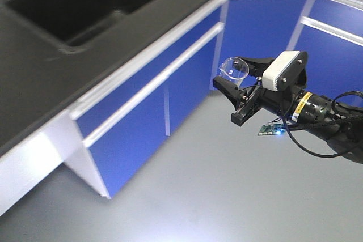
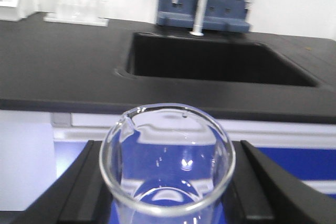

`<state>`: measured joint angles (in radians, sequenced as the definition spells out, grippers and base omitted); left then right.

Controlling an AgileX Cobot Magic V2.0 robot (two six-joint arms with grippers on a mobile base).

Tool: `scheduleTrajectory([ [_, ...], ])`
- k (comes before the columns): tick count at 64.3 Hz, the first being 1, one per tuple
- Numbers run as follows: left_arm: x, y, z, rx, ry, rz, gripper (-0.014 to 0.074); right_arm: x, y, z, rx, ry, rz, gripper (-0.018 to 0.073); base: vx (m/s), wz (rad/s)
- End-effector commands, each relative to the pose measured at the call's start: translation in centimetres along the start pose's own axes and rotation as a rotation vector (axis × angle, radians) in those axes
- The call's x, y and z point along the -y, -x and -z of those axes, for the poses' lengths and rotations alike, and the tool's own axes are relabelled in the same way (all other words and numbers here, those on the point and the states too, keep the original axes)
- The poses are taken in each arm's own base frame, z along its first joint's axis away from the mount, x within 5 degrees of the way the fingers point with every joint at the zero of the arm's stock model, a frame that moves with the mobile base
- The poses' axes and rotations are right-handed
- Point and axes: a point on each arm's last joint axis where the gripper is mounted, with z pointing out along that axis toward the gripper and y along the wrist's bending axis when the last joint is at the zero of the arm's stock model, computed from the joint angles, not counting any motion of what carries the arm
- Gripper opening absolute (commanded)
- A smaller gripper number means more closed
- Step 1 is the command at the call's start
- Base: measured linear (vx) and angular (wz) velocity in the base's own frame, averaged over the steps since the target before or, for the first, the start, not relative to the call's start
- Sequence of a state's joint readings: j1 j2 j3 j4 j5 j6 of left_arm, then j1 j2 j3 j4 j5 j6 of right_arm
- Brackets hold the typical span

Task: Grab beaker and place in storage area
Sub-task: 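Hold the beaker in the right gripper while the base turns to the other bench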

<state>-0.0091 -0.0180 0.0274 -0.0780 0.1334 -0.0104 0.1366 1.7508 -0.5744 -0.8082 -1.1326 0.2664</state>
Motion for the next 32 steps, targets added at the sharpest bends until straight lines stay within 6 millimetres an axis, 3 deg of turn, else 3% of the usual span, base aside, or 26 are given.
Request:
scheduleTrajectory([
  [1, 0.08, 1.55, 0.22, 0.118, -0.005, 0.017, -0.0006, -0.1, 3.06, 0.27, 0.216, 0.024, 0.026, 0.0243, -0.17, -0.65],
  [32, 0.08, 1.55, 0.22, 0.118, -0.005, 0.017, -0.0006, -0.1, 3.06, 0.27, 0.216, 0.024, 0.026, 0.0243, -0.12, -0.58],
])
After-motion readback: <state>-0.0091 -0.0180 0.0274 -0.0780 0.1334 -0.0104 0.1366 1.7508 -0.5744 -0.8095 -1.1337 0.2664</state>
